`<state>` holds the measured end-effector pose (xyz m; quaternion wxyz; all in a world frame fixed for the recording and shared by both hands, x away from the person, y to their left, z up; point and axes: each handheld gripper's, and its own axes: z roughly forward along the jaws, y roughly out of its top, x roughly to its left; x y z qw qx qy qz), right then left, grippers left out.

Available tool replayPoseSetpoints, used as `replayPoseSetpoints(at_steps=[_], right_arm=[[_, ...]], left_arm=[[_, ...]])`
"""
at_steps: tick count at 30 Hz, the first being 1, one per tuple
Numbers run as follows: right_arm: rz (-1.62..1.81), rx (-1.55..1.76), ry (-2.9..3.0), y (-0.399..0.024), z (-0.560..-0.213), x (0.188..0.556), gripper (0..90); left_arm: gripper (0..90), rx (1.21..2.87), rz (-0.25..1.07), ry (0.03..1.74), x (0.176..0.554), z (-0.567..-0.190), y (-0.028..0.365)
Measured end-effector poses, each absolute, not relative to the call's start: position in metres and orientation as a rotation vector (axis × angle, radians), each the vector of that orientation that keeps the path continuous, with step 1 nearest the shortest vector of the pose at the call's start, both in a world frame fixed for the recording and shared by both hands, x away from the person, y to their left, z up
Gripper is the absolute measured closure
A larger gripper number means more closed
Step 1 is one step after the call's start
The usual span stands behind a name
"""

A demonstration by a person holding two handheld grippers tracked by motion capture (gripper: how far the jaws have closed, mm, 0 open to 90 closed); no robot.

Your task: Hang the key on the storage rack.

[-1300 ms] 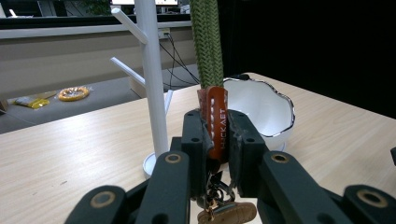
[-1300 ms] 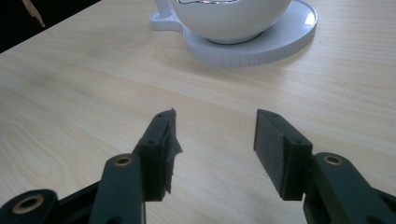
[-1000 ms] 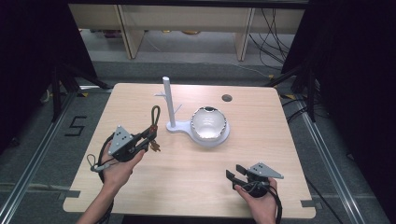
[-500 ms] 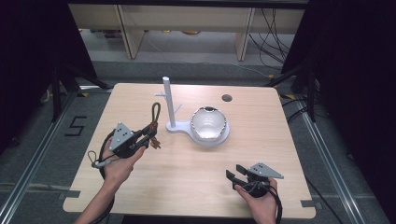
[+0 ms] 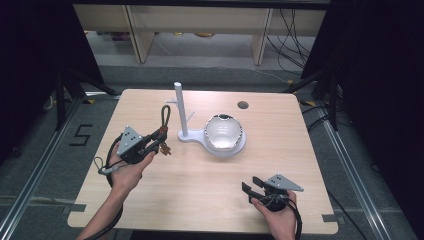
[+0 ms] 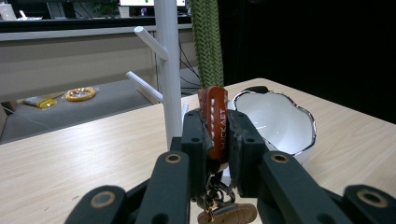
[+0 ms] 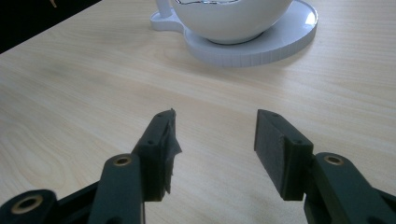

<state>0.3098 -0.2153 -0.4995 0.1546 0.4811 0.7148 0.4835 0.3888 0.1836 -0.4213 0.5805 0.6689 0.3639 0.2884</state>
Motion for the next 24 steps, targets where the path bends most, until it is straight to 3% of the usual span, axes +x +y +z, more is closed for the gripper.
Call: replayPoseSetpoints(at_steps=[24], right_arm=[[1.347,1.374,2.066,-0.216,-0.5,0.31,49.1]], left_arm=[[77.9,1.576,0.679,0.893,0.413,-0.42,0.185]])
